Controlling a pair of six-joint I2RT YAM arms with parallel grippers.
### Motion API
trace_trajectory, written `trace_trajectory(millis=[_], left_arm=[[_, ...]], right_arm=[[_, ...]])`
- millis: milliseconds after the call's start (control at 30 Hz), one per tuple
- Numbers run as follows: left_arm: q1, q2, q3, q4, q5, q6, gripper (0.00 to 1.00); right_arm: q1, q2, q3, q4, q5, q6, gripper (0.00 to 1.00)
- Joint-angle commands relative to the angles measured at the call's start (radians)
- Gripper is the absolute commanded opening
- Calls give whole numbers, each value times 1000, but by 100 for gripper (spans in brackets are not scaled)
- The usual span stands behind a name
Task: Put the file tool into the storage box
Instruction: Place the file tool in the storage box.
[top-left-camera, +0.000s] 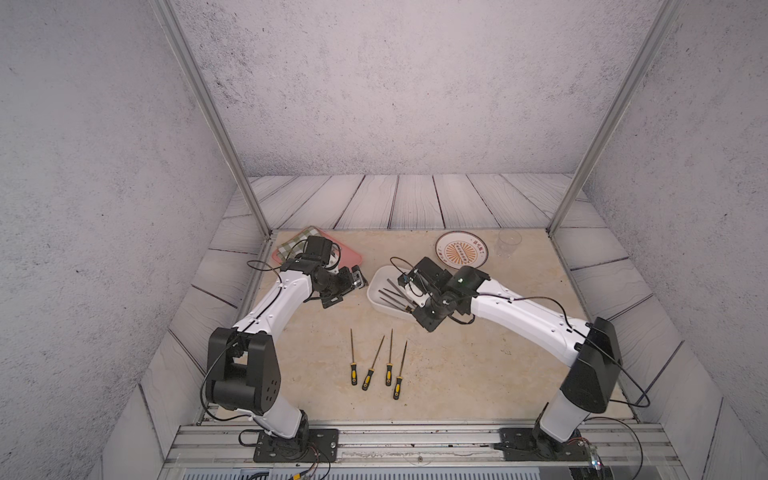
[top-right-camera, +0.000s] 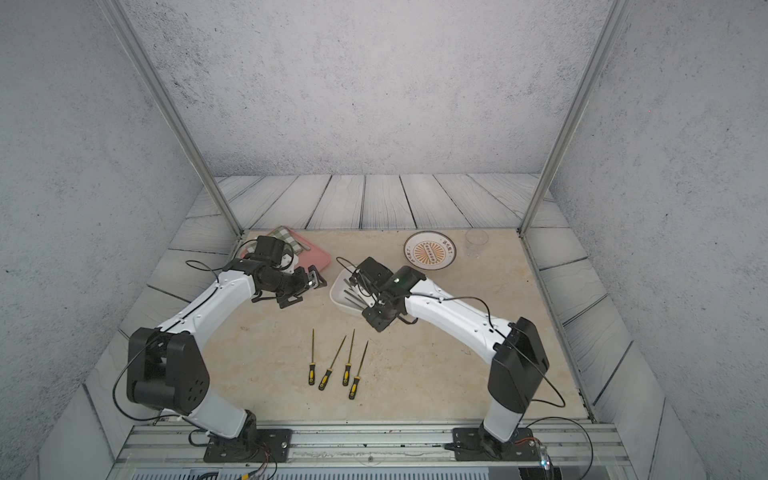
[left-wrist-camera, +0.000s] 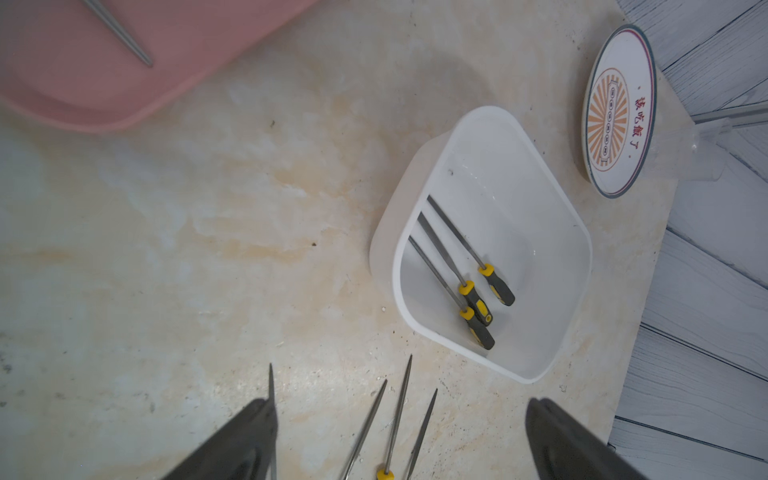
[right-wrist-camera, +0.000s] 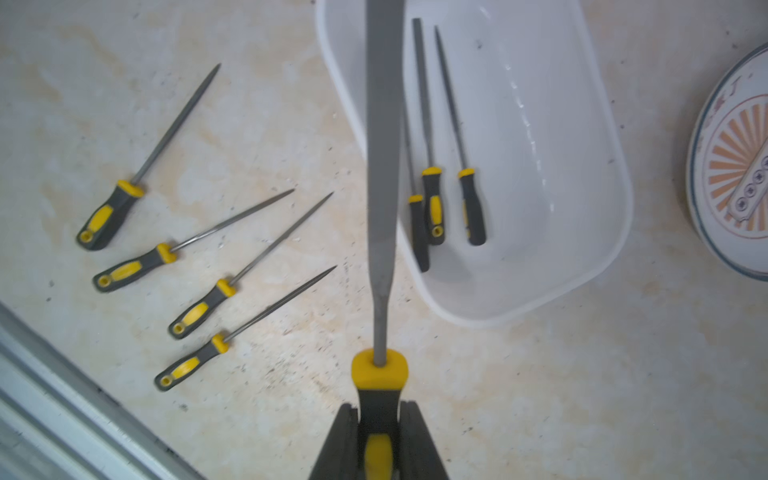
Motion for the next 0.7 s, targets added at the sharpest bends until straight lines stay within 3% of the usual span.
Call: trace_trajectory(millis=[0,367,667], left_arm=[[4,-9,30,-34,5,9,100],[5,-21,-18,-65,2,4,100],[5,9,0,-123,0,47,100]], right_arm=[[-59,122,109,-30,10,-190,14],[-135,409,284,53,69,-315,12],[-158,493,274,128,113,-350,12]])
